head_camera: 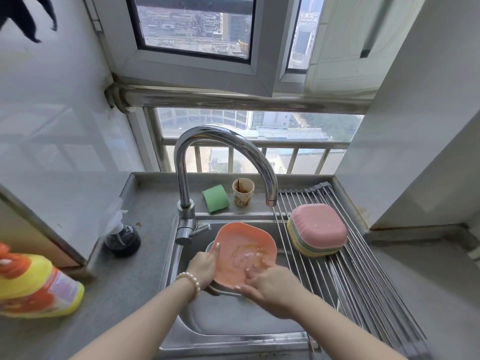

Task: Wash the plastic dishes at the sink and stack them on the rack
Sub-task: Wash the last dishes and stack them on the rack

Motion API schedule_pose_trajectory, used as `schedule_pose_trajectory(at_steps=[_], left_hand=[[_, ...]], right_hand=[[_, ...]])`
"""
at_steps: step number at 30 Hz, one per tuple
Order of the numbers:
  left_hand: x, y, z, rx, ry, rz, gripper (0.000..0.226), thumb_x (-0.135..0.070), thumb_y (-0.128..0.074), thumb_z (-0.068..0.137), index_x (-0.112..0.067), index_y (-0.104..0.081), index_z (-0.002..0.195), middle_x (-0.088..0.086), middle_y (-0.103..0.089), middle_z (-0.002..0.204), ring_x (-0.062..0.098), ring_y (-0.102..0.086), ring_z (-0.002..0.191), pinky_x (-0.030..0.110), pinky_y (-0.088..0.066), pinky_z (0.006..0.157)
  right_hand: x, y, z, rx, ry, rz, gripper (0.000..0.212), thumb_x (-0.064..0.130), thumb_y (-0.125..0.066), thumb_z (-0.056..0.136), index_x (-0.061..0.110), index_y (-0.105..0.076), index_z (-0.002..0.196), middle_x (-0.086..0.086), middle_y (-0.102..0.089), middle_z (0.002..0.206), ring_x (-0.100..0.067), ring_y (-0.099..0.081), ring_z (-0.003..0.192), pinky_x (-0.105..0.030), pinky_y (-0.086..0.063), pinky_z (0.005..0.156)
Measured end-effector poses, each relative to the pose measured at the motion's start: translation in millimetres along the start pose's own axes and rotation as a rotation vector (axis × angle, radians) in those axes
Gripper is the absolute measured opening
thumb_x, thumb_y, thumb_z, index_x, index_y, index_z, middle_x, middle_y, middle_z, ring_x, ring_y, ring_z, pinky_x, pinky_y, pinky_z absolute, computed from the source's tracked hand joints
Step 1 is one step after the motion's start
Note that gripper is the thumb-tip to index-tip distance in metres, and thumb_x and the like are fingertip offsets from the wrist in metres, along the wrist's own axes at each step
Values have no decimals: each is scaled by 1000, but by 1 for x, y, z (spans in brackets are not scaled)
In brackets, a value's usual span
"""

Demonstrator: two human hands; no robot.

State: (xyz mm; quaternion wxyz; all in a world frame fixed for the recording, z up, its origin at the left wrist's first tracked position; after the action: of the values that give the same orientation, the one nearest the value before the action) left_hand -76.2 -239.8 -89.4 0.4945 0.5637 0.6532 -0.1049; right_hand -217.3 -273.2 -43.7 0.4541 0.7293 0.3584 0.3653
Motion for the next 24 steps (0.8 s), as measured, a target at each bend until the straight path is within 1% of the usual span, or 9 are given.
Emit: schedule_pose_trajectory(at_steps=[2,4,7,11,14,16,18,21,24], left_hand=[[2,-11,-6,60,24,-16,63,-56,-33,96,-6,-61,70,23,-66,79,41,-68,75,48,-57,69],[-6,-23,-17,118,33,-106,59,-52,-35,98,-3,-63,82,21,-65,78,39,-67,65,49,-58,56],[-22,-38,-25,162,-12,-176,49,-46,-36,100,-7,-66,95,14,-69,82,32,-67,60,41,-57,47],[-28,-40,-24,200,-63,-165,42,-46,-34,101,-21,-66,98,11,-72,89,32,-70,69,47,-58,53],[-17,-31,-15,142,22,-226,60,-52,-29,100,-9,-68,89,18,-72,79,33,-68,61,36,-56,47],[-18,-19,-9,57,16,-183,66,-51,-27,101,-2,-67,79,18,-69,76,30,-64,64,31,-54,50],[-23,-9,-2,5,-38,-79,66,-49,-28,101,1,-67,81,19,-68,78,28,-61,67,29,-51,56],[-27,1,2,-5,-64,36,54,-40,-37,101,0,-65,79,13,-61,70,26,-56,61,26,-43,47],[-36,7,3,19,-76,105,42,-29,-46,100,-9,-58,65,7,-57,62,21,-54,52,24,-43,38]], right_hand=[[-23,11,5,-11,-149,-119,134,80,29,57,3,-50,132,-18,-42,144,-29,-38,133,-40,-24,114],[-33,17,18,-36,-269,-52,138,83,28,51,-1,-24,148,-22,-19,155,-31,-17,144,-41,-9,119],[-13,16,35,-58,-294,278,110,82,2,72,7,7,152,-11,15,158,-23,14,146,-39,9,118],[4,5,42,-75,-258,640,76,59,-19,98,15,11,152,-5,12,160,-18,19,145,-34,13,115],[10,-12,35,46,-219,883,77,68,-25,92,31,2,153,-6,-19,159,-22,-2,148,-39,-9,118],[16,-13,25,87,-117,769,68,62,-38,92,31,-22,150,-4,-43,147,-23,-34,138,-34,-30,110],[13,-11,12,58,-32,506,52,47,-49,94,30,-40,142,3,-51,142,-20,-45,130,-33,-37,106],[-2,8,-4,-167,80,109,22,29,-55,90,24,-67,108,1,-70,106,-28,-63,98,-35,-51,81],[-10,14,-19,-441,219,-192,22,29,-52,80,19,-66,66,5,-67,69,-18,-64,65,-29,-56,64]])
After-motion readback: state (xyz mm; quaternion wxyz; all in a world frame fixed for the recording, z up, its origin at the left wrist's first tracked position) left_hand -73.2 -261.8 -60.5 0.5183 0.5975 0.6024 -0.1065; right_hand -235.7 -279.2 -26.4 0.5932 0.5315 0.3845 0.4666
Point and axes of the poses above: each hand's wrist, its own z-axis towards the middle knuckle, its own y-axis out of the back of the hand, x = y × z, the point moved 9 cm from there along z, towards the middle knuckle
